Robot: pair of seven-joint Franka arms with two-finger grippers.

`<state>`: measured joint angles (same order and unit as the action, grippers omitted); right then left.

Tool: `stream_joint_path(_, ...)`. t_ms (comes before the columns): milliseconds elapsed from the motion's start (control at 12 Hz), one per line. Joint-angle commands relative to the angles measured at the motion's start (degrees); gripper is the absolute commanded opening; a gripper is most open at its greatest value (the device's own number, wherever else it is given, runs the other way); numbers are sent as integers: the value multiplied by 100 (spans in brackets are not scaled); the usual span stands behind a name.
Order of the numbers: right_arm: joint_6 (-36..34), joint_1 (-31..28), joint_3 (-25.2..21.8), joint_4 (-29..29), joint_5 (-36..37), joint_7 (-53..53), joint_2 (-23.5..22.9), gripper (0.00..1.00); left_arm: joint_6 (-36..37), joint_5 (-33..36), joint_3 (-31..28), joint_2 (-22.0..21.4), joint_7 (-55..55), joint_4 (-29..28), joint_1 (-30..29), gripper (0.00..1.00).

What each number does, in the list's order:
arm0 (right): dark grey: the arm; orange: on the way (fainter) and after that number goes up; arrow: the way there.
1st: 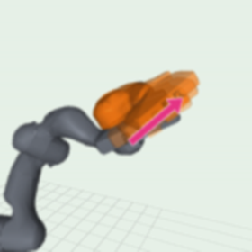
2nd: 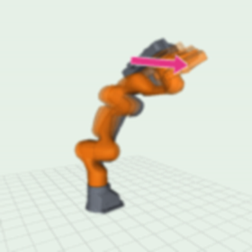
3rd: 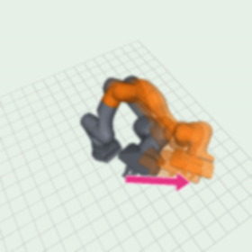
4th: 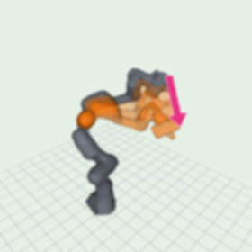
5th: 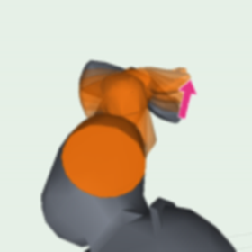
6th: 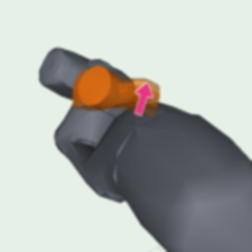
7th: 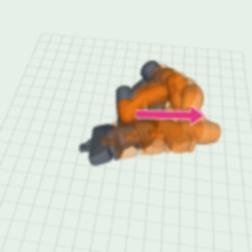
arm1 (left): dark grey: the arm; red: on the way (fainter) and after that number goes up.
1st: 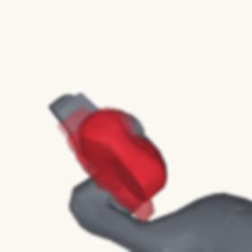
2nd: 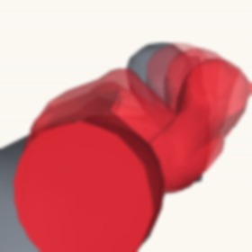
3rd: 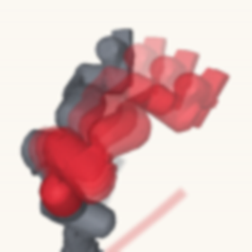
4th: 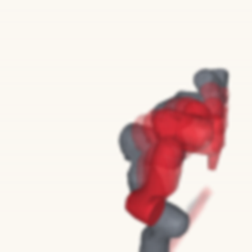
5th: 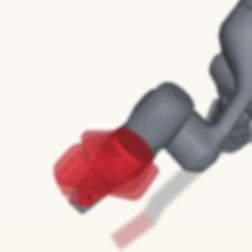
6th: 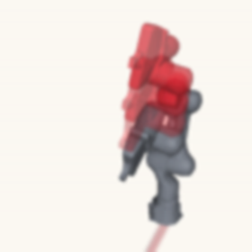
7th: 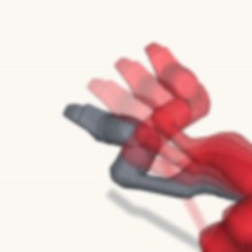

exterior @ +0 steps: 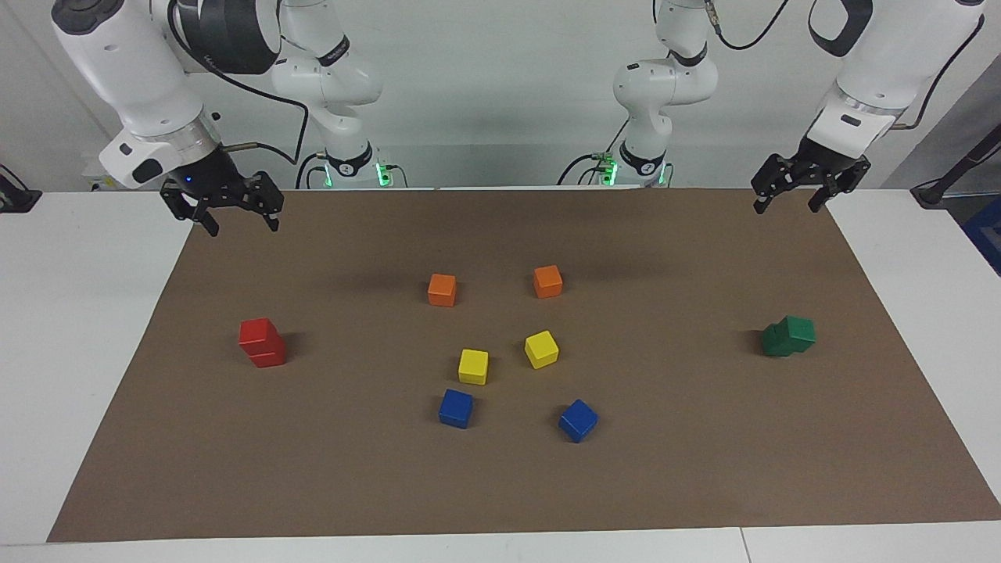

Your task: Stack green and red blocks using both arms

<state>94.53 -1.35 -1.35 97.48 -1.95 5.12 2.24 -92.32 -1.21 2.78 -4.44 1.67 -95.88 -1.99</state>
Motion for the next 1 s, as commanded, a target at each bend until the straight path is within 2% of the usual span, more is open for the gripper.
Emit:
stream_joint_path(0, -31, 371, -417, 35, -7, -72, 84, 100, -14, 103, -23, -83, 62, -18, 40, 100)
stream_joint_path(333, -39, 267, -401, 43, -7, -63, 84, 100, -14, 103, -23, -83, 62, -18, 40, 100)
stream_joint_path(583, -39, -5, -182, 35, 11, -37, 75, 100, -14, 103, -23, -83, 62, -18, 40, 100)
stream_joint_path(917, -48, 20, -163, 43, 28, -46, 75, 100, -14, 103, -23, -83, 62, -27, 40, 100)
